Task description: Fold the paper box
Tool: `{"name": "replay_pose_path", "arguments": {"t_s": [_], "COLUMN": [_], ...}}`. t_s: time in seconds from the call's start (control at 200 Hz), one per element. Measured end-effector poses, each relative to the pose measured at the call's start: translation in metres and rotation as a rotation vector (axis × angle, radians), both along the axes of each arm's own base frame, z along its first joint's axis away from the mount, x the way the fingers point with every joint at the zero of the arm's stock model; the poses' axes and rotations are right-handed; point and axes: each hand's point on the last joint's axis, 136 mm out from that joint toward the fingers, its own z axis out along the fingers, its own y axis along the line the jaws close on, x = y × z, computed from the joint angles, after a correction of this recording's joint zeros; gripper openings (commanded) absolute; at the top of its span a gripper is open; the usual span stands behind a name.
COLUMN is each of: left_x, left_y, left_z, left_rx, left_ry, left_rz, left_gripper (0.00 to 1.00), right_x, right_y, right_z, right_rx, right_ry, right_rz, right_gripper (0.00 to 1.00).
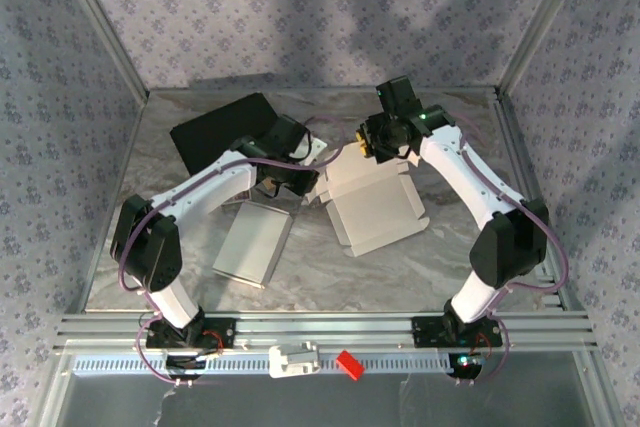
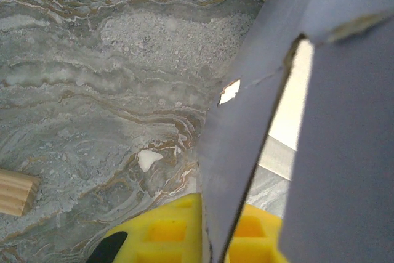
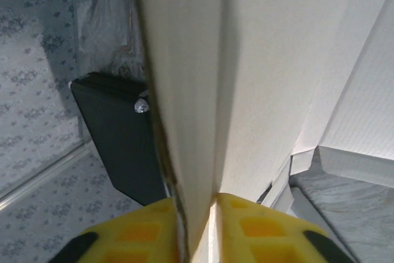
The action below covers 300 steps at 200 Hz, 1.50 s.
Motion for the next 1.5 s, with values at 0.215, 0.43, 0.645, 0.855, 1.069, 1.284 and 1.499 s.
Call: {"name": "replay_pose_path", "arguments": {"t_s": [0.215, 0.43, 0.645, 0.855, 1.069, 1.284, 1.499], "left_x": [0.002, 0.001, 0.000, -0.005, -0.010, -0.006, 0.023], "left_y": [-0.001, -0.002, -0.001, -0.003, 0.000, 0.010, -0.019], "left_z": [-0.001, -0.001, -0.001, -0.002, 0.021, 0.102, 0.103], "left_rx": [0.005, 0.006, 0.013, 0.010, -0.100, -0.349, -0.456], "left_ry": [0.005, 0.006, 0.005, 0.017, 0.032, -0.019, 0.114], "left_rz": [-0.003, -0.011, -0.021, -0.046, 0.016, 0.152, 0.239], "left_gripper": [0.07, 0.07, 0.07, 0.26, 0.48, 0.54, 0.53], "right_x": [0.001, 0.002, 0.003, 0.002, -0.004, 0.000, 0.001], "right_y": [0.000, -0.001, -0.004, -0.005, -0.017, -0.023, -0.024], "right_z": [0.001, 0.001, -0.002, -0.005, -0.027, -0.030, -0.030], "right_rx": [0.000, -0.001, -0.005, -0.005, 0.007, 0.041, 0.053], "right_ry": [-0.007, -0.009, -0.011, -0.016, 0.027, 0.049, 0.057], "right_rz": [0.002, 0.001, 0.001, 0.006, -0.053, -0.117, -0.138], "right_gripper": [0.12, 0.18, 0.05, 0.00, 0.00, 0.00, 0.00]}}
